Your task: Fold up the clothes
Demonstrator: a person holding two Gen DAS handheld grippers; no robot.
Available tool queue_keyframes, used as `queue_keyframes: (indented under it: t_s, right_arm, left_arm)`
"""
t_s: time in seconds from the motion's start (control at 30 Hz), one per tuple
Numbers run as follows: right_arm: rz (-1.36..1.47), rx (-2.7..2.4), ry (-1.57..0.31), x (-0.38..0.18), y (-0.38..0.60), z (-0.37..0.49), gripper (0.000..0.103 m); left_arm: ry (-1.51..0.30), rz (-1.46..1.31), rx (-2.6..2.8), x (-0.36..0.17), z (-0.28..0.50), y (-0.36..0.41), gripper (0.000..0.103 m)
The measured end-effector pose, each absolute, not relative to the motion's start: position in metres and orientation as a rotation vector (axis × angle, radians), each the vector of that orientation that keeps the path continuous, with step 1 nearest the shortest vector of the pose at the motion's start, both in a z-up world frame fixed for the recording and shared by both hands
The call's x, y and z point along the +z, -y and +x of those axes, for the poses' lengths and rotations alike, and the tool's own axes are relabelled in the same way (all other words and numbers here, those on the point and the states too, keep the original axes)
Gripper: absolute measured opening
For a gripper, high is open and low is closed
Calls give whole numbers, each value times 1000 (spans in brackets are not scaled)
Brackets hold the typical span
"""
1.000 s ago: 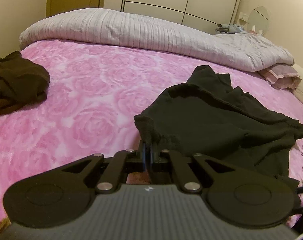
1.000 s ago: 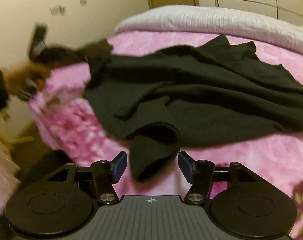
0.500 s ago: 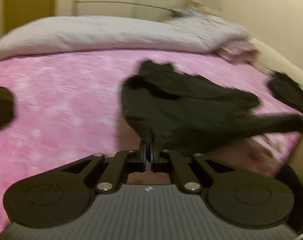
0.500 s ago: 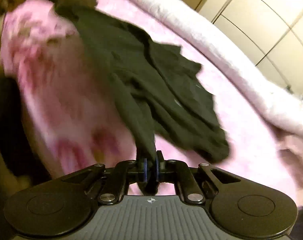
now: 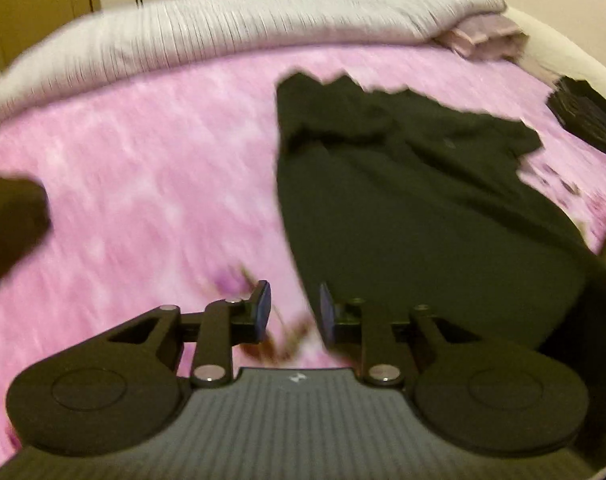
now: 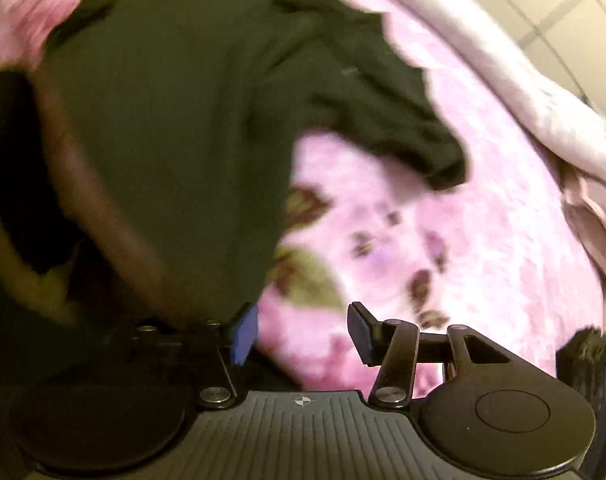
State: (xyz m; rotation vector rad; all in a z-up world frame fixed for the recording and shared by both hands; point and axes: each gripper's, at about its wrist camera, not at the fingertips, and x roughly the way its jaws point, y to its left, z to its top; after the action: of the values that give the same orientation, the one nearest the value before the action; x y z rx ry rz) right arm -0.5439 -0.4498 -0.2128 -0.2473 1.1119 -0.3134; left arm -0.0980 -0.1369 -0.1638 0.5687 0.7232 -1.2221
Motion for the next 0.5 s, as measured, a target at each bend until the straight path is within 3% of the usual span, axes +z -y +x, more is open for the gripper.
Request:
queue_keyframes:
  t_s: [0.13,0.27,0.5]
  right_arm:
    - [-92,-396,-935,-191,510,-523,56]
    - [120,-453,-805,-190,579,-499,60]
    - [398,-514,-683,-210,674,-473,62]
  left_arm:
    - [-555,626,-1273,-155,-113,204,49]
    - [-452,662,-1400,-164,-147,293,61]
    - [-271,840,-1654,-221,-233,440,63]
